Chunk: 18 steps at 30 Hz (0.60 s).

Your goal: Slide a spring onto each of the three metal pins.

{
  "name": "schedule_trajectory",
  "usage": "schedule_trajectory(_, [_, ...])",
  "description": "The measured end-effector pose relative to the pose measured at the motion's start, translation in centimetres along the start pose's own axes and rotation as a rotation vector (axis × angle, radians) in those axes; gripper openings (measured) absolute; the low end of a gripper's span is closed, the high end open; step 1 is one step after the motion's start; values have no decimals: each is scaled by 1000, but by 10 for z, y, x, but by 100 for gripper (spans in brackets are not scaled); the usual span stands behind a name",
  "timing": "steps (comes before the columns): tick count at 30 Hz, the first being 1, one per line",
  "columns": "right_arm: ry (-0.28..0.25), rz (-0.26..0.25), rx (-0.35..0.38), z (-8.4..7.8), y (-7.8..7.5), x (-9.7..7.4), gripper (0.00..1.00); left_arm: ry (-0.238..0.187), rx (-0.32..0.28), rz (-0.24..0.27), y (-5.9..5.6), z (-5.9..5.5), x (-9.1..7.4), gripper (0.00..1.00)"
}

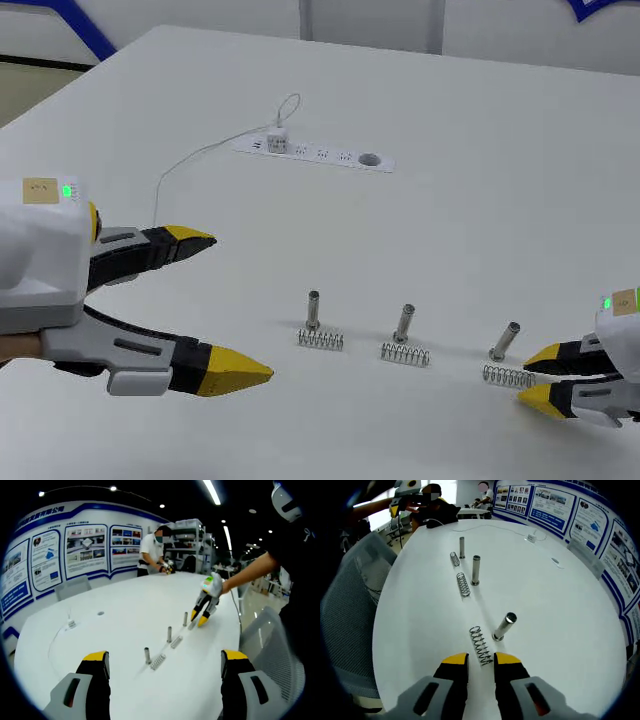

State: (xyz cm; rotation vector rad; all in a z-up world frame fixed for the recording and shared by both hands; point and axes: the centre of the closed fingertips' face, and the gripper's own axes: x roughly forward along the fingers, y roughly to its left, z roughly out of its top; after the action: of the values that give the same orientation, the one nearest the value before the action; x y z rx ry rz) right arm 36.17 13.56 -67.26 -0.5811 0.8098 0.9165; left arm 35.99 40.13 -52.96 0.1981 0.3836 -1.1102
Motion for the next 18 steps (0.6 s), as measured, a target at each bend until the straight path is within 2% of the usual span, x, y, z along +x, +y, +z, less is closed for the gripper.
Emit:
schedule_trajectory(7, [1,36,14,-2,-4,6,21,14,0,-5,2,-1,4,94])
schedule_trajectory(12, [-18,72,45,0,-1,6,21,4,-2,-21,0,4,8,94])
schedule_trajectory(14, [-31,84,79,-2,-1,5,20,10,5,-23,-1,4,10,94])
schedule_trajectory(18, [-57,82,77,-1,1,4,20,14,8,-28,-2,5,11,94])
